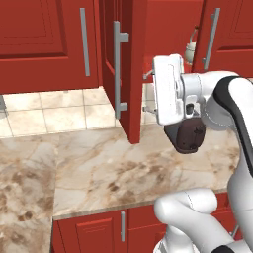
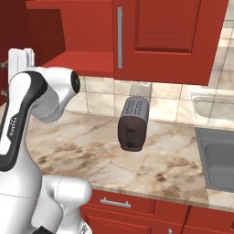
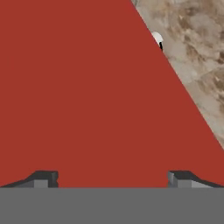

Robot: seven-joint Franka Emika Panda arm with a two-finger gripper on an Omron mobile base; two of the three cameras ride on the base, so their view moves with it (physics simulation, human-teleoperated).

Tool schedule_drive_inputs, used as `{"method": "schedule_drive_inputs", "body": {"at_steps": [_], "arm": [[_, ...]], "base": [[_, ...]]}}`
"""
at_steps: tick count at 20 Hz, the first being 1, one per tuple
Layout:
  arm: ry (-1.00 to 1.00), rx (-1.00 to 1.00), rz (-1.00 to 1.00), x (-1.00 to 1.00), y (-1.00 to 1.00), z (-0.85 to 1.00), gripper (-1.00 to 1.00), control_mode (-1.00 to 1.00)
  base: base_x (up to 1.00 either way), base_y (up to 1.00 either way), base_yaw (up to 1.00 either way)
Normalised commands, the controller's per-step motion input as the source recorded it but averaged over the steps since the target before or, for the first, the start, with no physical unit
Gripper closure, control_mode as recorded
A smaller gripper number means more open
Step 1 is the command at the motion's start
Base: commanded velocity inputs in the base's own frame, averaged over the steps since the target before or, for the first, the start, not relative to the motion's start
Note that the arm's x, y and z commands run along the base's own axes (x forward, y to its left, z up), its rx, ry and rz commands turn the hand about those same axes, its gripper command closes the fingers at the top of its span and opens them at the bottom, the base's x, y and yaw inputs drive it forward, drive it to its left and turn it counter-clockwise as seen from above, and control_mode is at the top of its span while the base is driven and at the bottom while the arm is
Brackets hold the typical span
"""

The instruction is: Open the cabinet, pick the kettle from the cabinet, and place it in the sink.

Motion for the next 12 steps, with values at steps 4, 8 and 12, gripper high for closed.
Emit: {"method": "schedule_drive_inputs", "body": {"at_steps": [4, 8, 12], "arm": [[0.0, 0.0, 0.0, 0.0, -0.47, 0.0, -1.0, -1.0], [0.0, 0.0, 0.0, 0.0, -0.47, 0.01, -1.0, -1.0], [0.0, 0.0, 0.0, -0.02, -0.47, 0.04, -1.0, -1.0]], "base": [[0.0, 0.0, 0.0], [0.0, 0.0, 0.0], [0.0, 0.0, 0.0]]}}
